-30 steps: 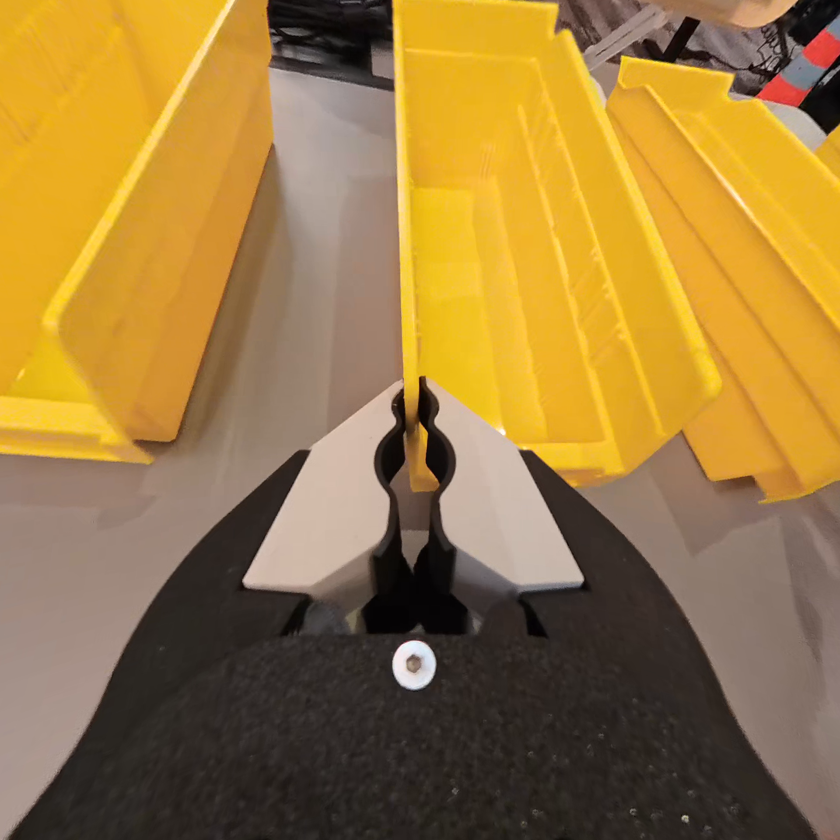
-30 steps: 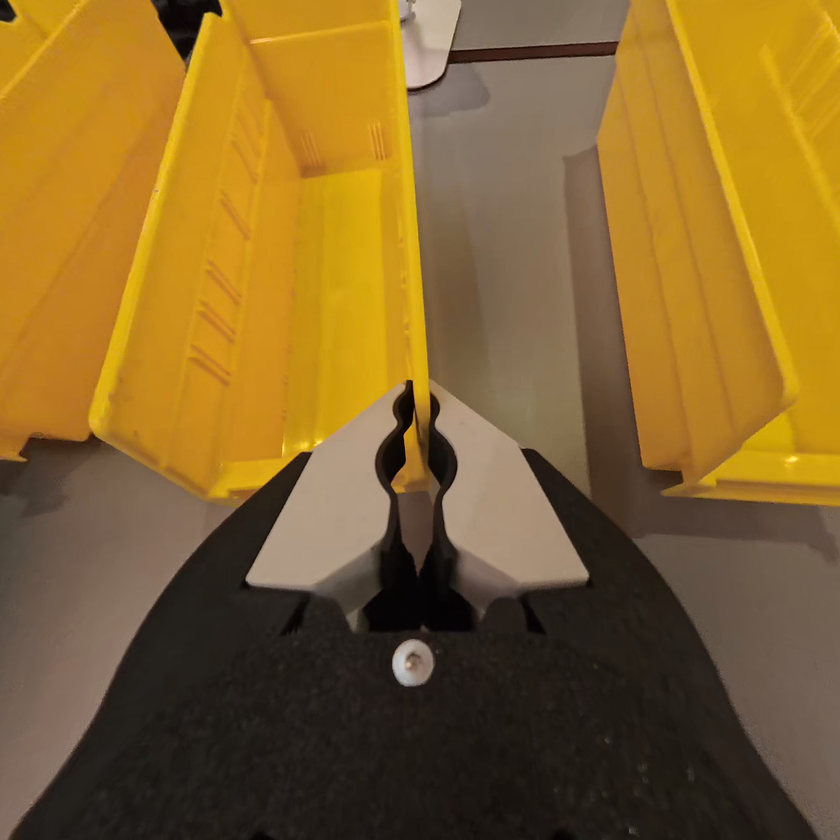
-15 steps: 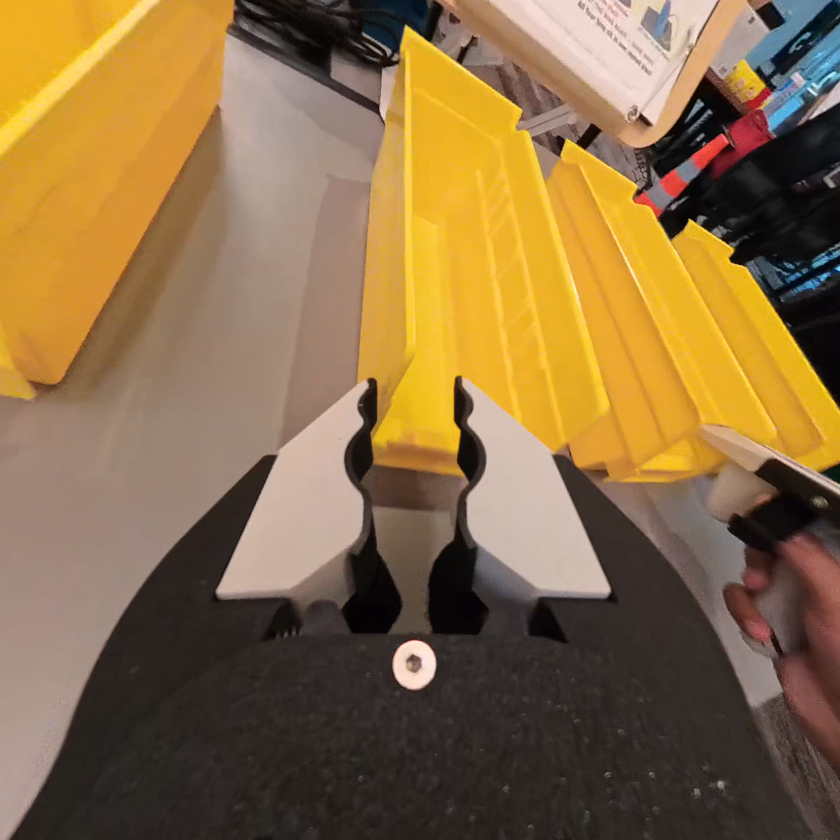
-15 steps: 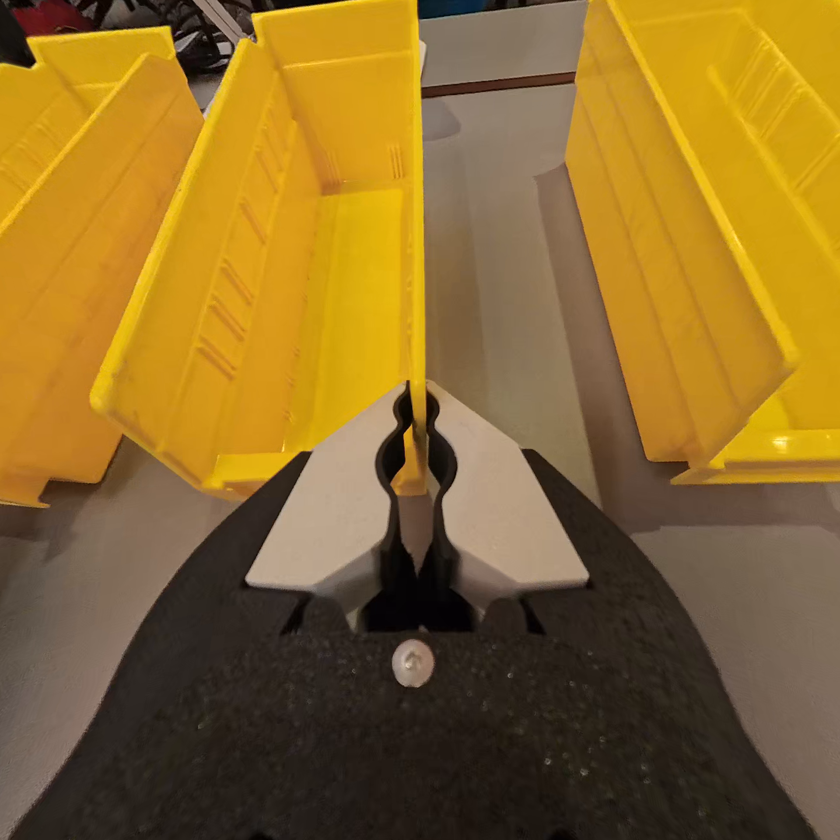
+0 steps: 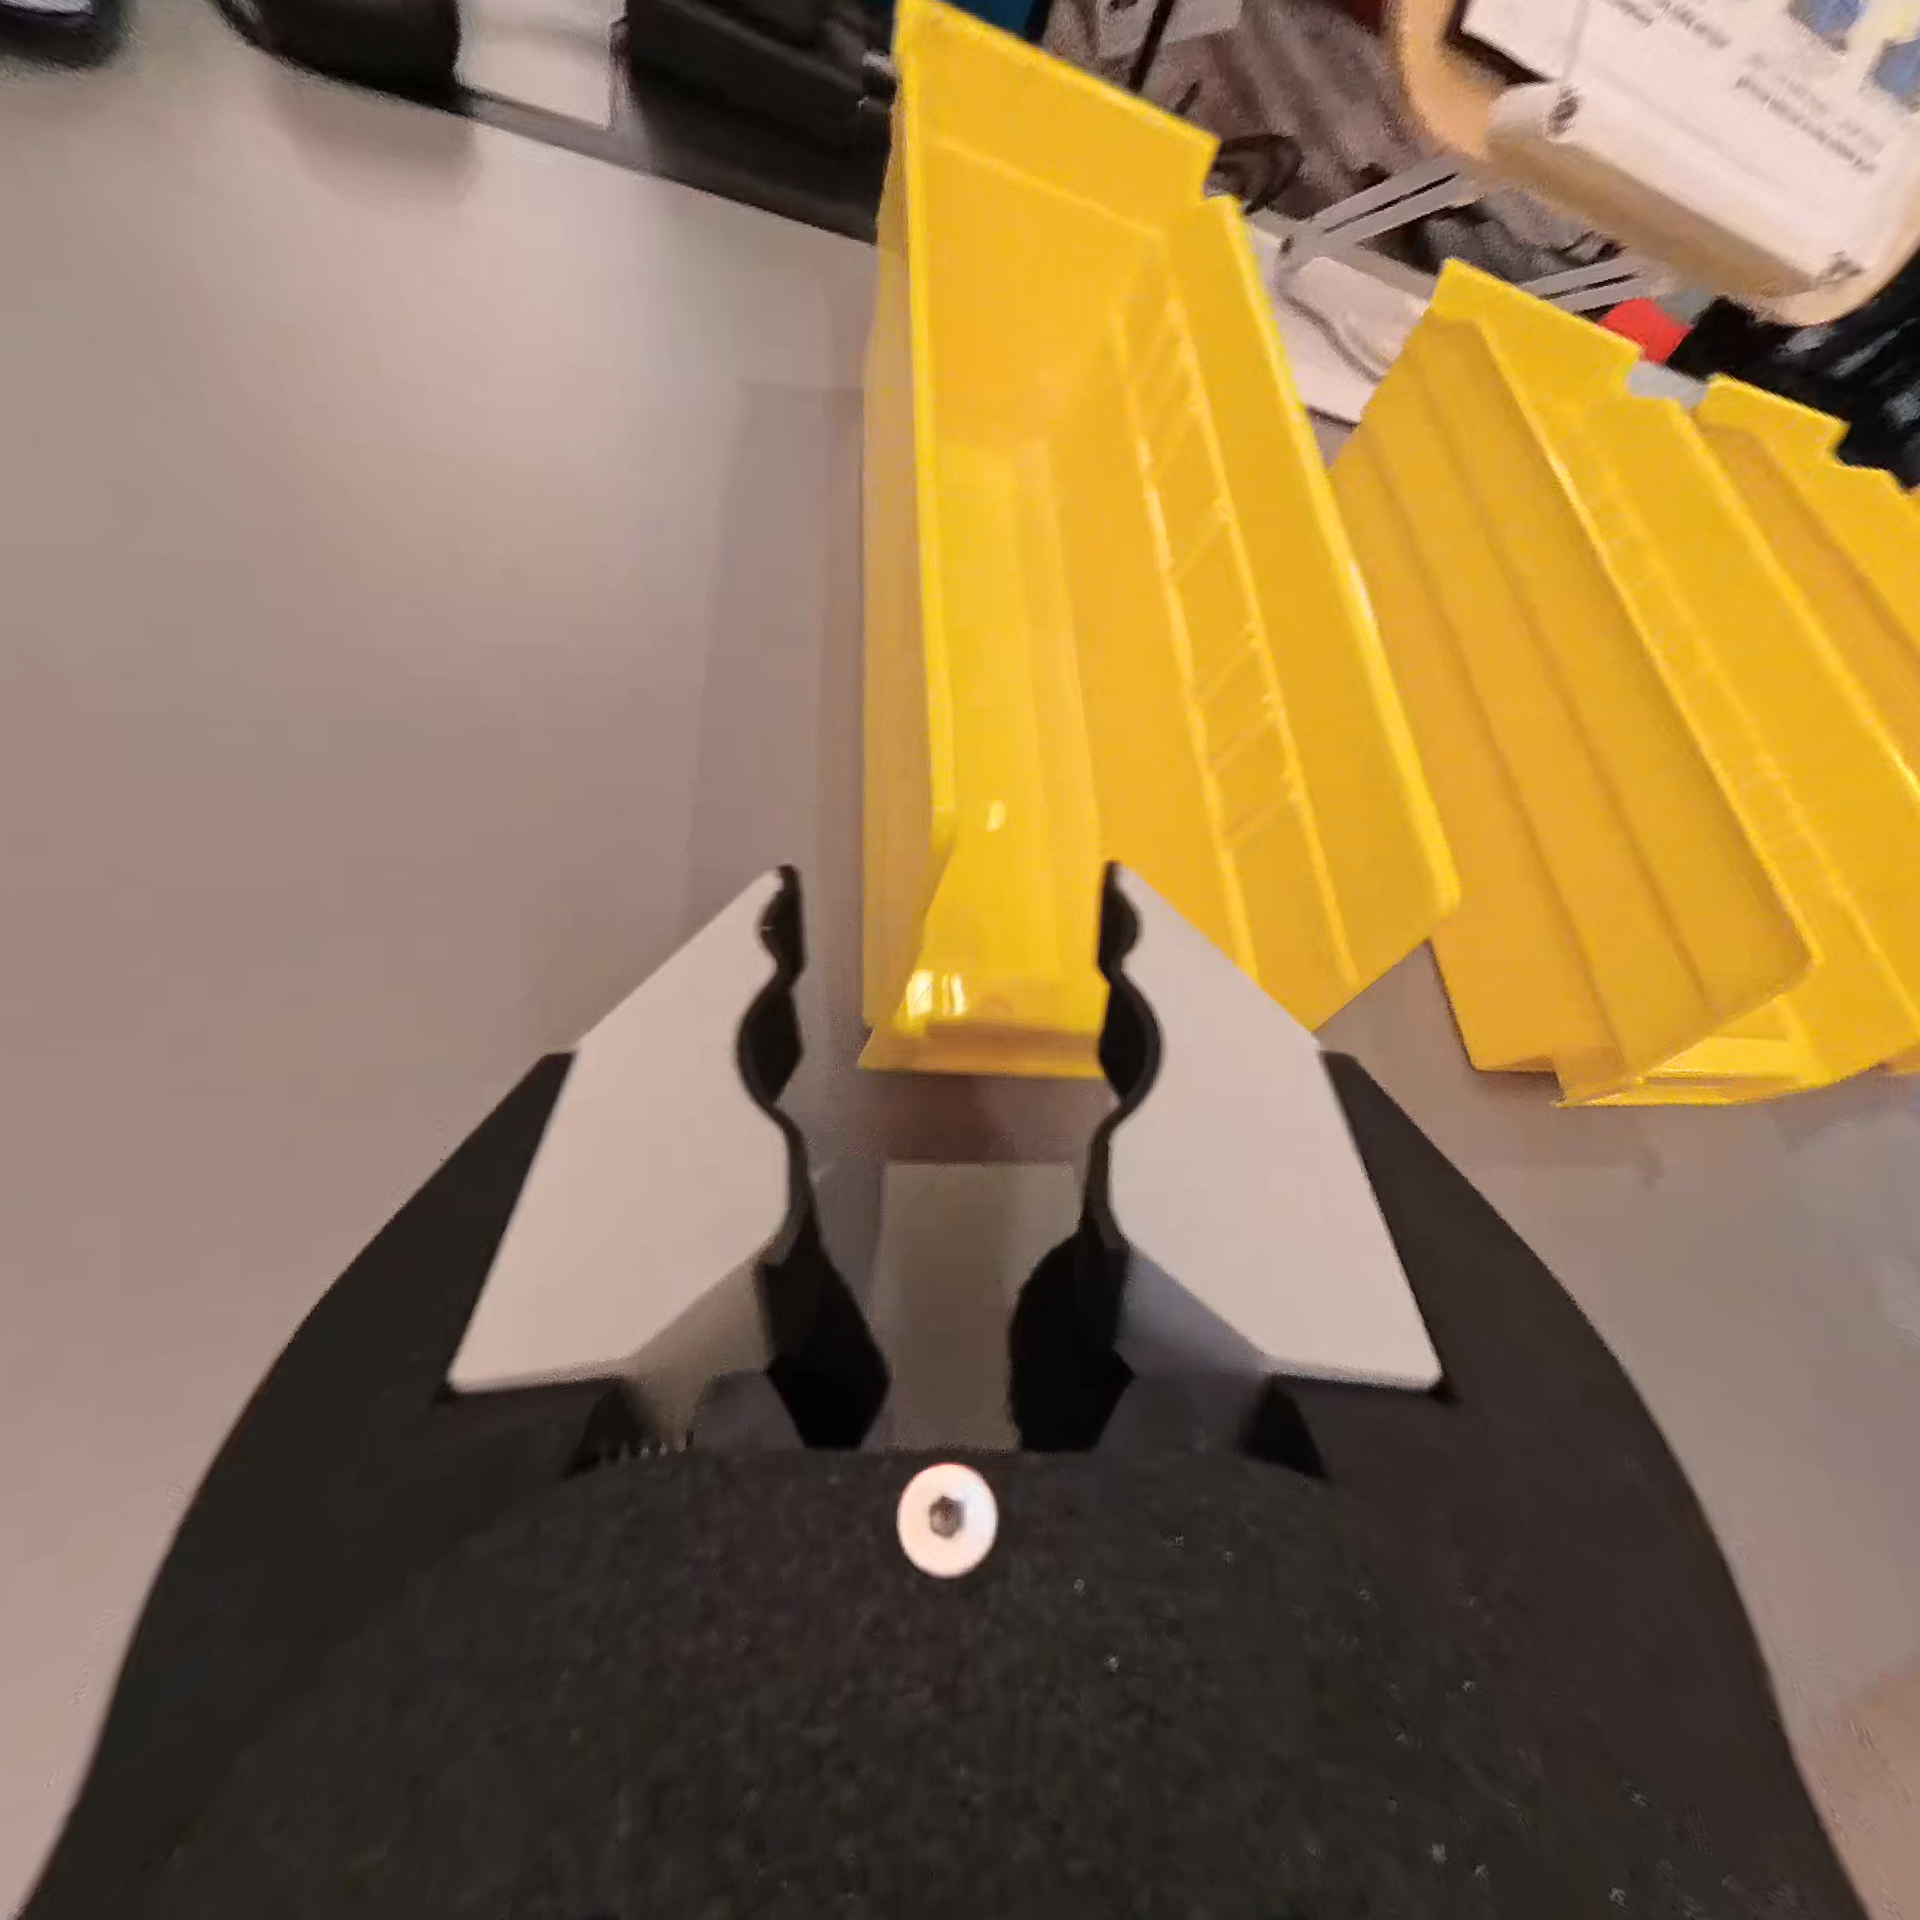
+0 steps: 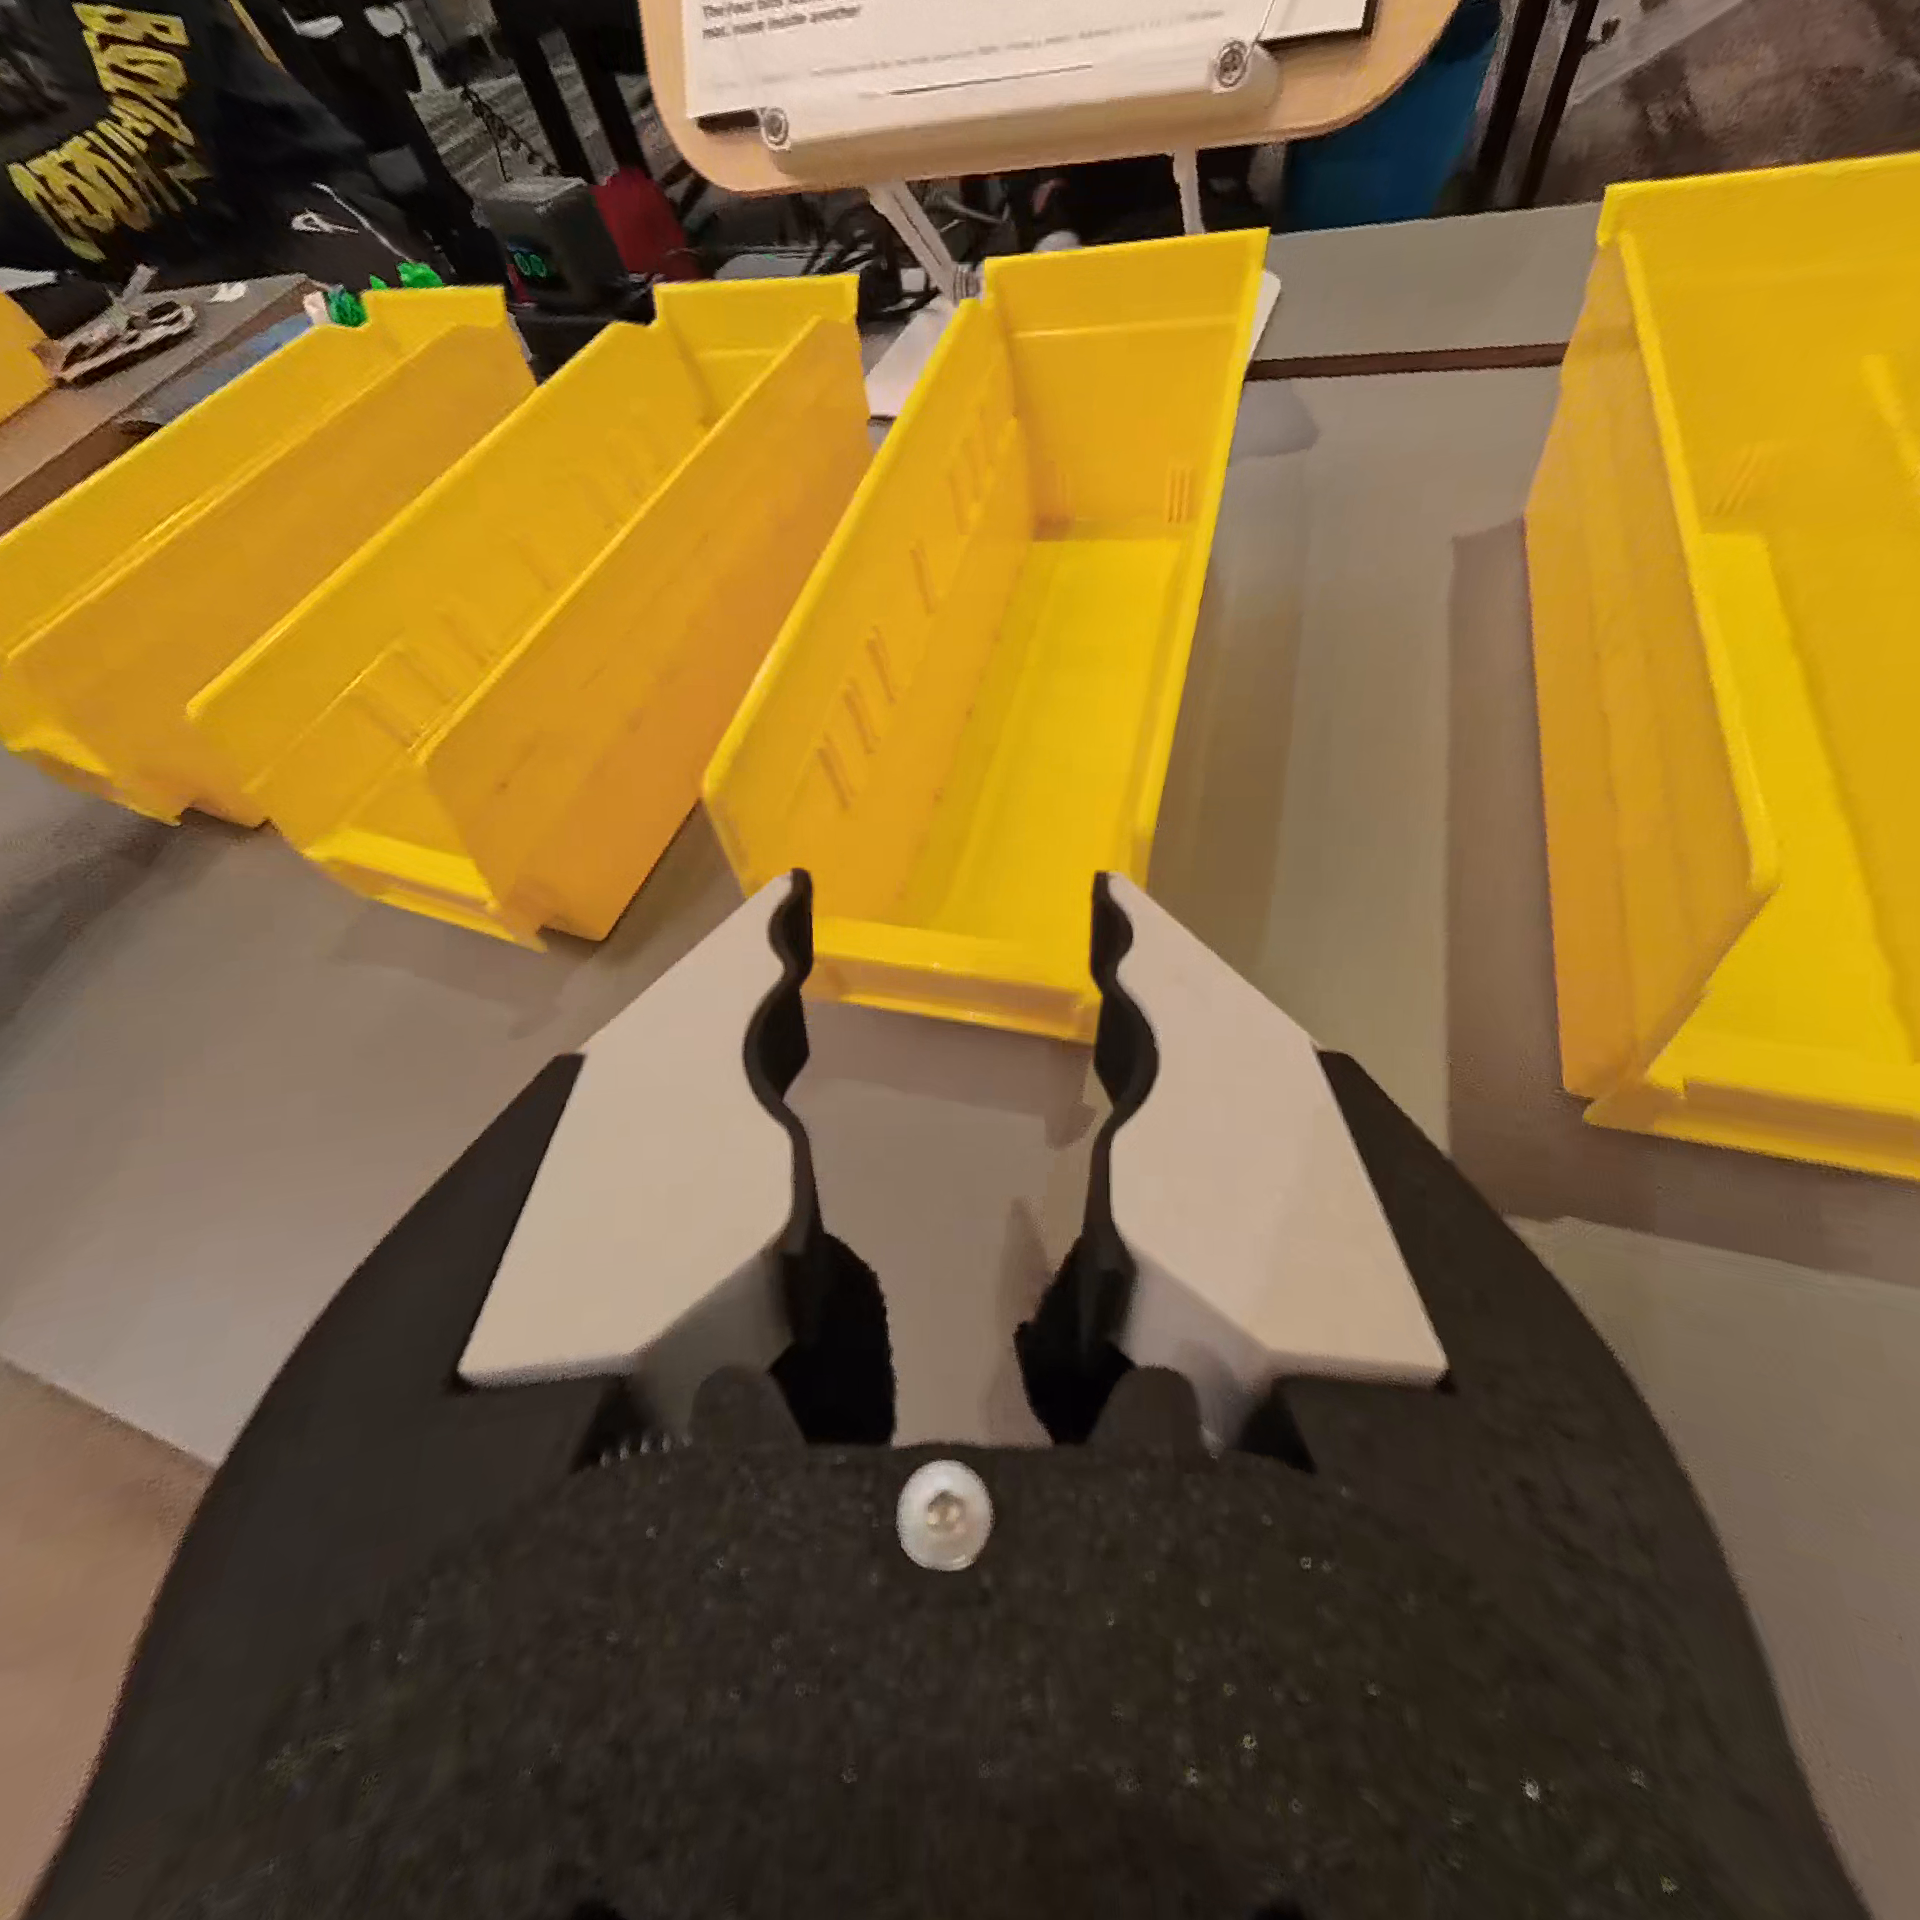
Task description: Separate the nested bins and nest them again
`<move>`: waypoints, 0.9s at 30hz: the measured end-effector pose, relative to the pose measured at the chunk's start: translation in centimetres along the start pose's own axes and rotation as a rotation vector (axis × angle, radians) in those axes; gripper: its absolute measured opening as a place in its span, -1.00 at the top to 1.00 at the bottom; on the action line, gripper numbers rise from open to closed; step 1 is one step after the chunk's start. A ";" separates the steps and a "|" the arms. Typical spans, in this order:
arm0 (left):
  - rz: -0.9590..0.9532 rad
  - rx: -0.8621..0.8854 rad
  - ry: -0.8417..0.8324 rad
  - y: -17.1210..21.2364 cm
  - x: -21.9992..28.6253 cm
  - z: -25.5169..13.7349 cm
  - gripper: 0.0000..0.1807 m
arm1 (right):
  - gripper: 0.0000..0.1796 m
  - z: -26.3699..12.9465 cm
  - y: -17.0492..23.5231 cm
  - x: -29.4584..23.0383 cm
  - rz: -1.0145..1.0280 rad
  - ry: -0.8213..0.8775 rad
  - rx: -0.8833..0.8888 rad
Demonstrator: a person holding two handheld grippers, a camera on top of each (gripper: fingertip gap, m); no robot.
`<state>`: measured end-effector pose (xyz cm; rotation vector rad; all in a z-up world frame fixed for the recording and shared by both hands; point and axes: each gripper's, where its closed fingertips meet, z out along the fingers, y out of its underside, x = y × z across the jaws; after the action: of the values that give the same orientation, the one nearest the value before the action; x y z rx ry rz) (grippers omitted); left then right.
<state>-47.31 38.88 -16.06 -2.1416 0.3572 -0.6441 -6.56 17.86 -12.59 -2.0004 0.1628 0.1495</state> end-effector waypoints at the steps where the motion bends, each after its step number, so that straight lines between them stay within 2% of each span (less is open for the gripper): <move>1: 0.010 0.007 0.031 -0.1 0.5 0.6 0.52 | 0.42 -0.5 0.3 -0.4 -0.002 -0.001 0.008; 4: 0.023 -0.001 -0.087 0.4 -1.0 1.3 0.97 | 0.42 -2.3 1.3 -1.3 -0.019 -0.006 0.026; 9: 0.048 -0.044 -0.116 2.1 0.1 -0.3 0.97 | 0.44 -5.0 1.9 -0.8 -0.070 0.016 0.079; 13: -0.027 -0.049 -0.126 3.4 0.9 -1.8 0.97 | 0.40 -5.4 1.6 0.1 -0.090 0.025 0.081; 16: -0.097 -0.042 -0.098 4.1 1.7 -2.2 0.93 | 0.35 -5.1 1.8 0.7 -0.104 0.035 0.076; 19: -0.151 -0.113 -0.058 6.0 2.9 -1.8 0.67 | 0.33 -5.1 1.8 0.8 -0.124 0.044 0.073; 21: -0.127 -0.110 -0.056 6.1 3.2 -1.9 0.60 | 0.34 -5.0 1.8 0.6 -0.118 0.029 0.073; 22: -0.102 -0.102 -0.072 5.9 3.2 -2.3 0.50 | 0.34 -4.9 1.9 0.5 -0.108 0.017 0.067; 23: -0.075 -0.083 -0.096 5.5 3.0 -2.9 0.39 | 0.34 -4.8 2.0 0.3 -0.095 0.001 0.061; 27: 0.037 0.098 -0.087 3.1 4.8 -7.3 0.26 | 0.26 -5.0 1.9 0.8 -0.064 -0.030 0.070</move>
<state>-47.57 30.05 -13.26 -2.0579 0.3104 -0.5345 -5.92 12.50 -12.34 -1.9298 0.0836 0.1306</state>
